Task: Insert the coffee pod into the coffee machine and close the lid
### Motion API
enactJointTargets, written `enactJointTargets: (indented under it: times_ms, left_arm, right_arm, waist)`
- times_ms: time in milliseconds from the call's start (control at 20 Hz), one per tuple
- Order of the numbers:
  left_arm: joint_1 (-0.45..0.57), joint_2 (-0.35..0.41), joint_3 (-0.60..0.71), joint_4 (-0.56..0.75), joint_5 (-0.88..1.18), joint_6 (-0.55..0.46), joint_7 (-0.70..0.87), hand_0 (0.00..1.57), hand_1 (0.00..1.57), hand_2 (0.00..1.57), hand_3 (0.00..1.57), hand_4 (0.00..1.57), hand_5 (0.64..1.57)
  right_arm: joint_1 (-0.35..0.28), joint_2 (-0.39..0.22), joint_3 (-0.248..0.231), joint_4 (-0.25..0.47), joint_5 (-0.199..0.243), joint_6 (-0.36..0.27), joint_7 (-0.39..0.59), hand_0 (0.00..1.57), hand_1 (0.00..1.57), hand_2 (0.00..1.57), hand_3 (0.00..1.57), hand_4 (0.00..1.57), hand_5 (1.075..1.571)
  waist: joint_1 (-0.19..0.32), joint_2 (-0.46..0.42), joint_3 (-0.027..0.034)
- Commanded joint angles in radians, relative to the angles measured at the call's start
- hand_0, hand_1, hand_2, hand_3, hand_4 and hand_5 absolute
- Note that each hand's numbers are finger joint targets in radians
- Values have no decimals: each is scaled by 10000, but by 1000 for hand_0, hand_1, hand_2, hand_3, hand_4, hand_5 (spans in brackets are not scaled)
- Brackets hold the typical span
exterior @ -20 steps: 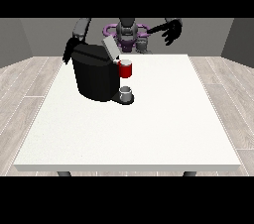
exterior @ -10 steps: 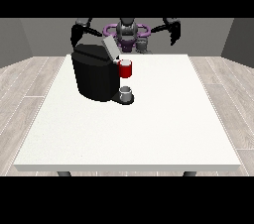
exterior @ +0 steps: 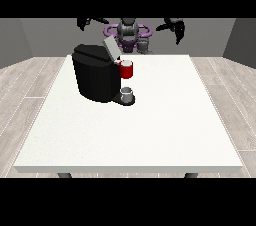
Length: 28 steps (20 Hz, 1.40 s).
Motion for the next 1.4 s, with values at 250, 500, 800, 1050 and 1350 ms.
enactJointTargets:
  times_ms: [250,500,800,1050,1350]
  left_arm:
    - [543,-88,-883,-2200,924,-133,748,0,0,0,0,356,1571]
    - [710,1,-1131,-3131,1138,-270,937,0,0,0,0,323,1571]
    - [1133,180,-1437,-4540,1782,98,1427,0,0,0,0,349,1571]
    - [1530,583,-1225,-4825,1818,466,1045,0,0,0,0,377,1571]
    - [1808,502,-1656,-5871,1976,417,1797,0,0,0,0,336,1571]
  right_arm:
    - [-1731,-331,-783,464,-631,31,1072,0,0,0,0,108,1571]
    - [-2291,-174,-1360,995,-1298,-111,1230,0,0,0,0,186,1571]
    - [-2302,-279,-1360,1537,-1602,475,444,0,0,0,0,149,1571]
    - [-3087,-252,-758,1467,-1409,606,1162,0,0,0,0,0,1571]
    - [-4057,-103,-647,2200,-1165,182,1079,0,0,0,0,0,1571]
  waist:
    - [692,1147,5]
    - [1118,1696,6]
    - [670,2486,7]
    - [73,2937,2]
    - [498,3229,3]
